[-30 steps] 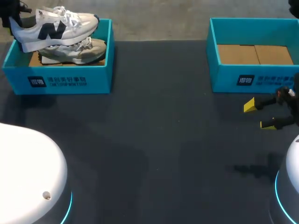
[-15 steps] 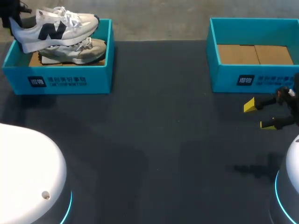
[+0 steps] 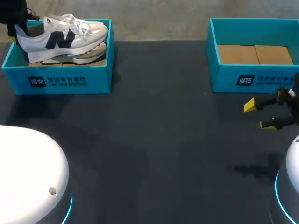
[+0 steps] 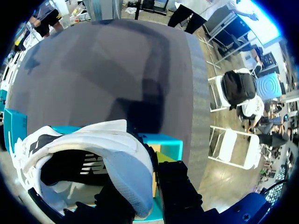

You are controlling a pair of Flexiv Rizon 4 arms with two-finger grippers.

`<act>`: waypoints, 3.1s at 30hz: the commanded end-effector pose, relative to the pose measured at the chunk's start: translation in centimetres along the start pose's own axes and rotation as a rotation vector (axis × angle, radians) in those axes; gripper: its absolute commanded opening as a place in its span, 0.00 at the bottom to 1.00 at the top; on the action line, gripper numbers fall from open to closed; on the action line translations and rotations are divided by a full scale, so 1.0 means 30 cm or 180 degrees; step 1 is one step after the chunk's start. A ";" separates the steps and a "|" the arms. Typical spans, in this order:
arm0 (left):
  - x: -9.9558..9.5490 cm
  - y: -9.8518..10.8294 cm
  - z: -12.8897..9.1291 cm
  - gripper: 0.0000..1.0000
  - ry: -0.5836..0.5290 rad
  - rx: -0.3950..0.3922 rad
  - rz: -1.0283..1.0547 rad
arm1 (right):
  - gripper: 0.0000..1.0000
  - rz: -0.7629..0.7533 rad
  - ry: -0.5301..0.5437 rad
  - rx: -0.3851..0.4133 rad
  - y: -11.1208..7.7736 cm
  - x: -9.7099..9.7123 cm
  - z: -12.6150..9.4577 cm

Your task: Take the shoe out of the shoebox, open the shoe tongue, remove and reinsert the insole, then place the shoe into the shoebox

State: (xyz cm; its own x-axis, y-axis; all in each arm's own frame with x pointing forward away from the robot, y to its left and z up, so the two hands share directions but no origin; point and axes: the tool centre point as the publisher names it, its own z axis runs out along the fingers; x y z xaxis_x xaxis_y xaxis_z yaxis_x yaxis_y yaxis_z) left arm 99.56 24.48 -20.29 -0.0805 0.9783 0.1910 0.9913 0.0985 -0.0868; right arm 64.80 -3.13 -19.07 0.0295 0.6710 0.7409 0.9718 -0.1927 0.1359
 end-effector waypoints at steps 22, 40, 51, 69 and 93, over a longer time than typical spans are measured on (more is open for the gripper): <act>-0.264 -0.533 -0.088 0.00 -0.0001 -0.0292 -0.0099 | 1.00 0.0006 -0.0011 -0.0559 -0.036 0.003 -0.018; -0.482 -0.819 -0.106 0.00 -0.0036 -0.0346 0.0016 | 1.00 0.0006 -0.0011 -0.0559 -0.036 0.003 -0.018; -0.596 -0.889 -0.084 0.00 -0.0080 -0.0280 0.0037 | 1.00 0.0006 -0.0011 -0.0559 -0.036 0.003 -0.018; -0.699 -0.918 -0.052 0.00 -0.0035 -0.0222 0.0012 | 1.00 0.0006 -0.0011 -0.0559 -0.036 0.003 -0.018; -0.858 -0.896 0.262 0.00 0.0002 -0.0171 0.0015 | 1.00 0.0006 -0.0011 -0.0559 -0.036 0.003 -0.018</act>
State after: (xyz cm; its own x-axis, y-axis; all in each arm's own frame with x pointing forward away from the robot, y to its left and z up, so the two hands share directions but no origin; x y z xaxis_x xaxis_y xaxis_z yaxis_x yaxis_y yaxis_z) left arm 73.72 -1.20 -29.22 -0.0734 0.9809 0.1804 0.9964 0.0800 -0.0295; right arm 64.80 -3.13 -19.07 0.0294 0.6709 0.7409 0.9718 -0.1927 0.1359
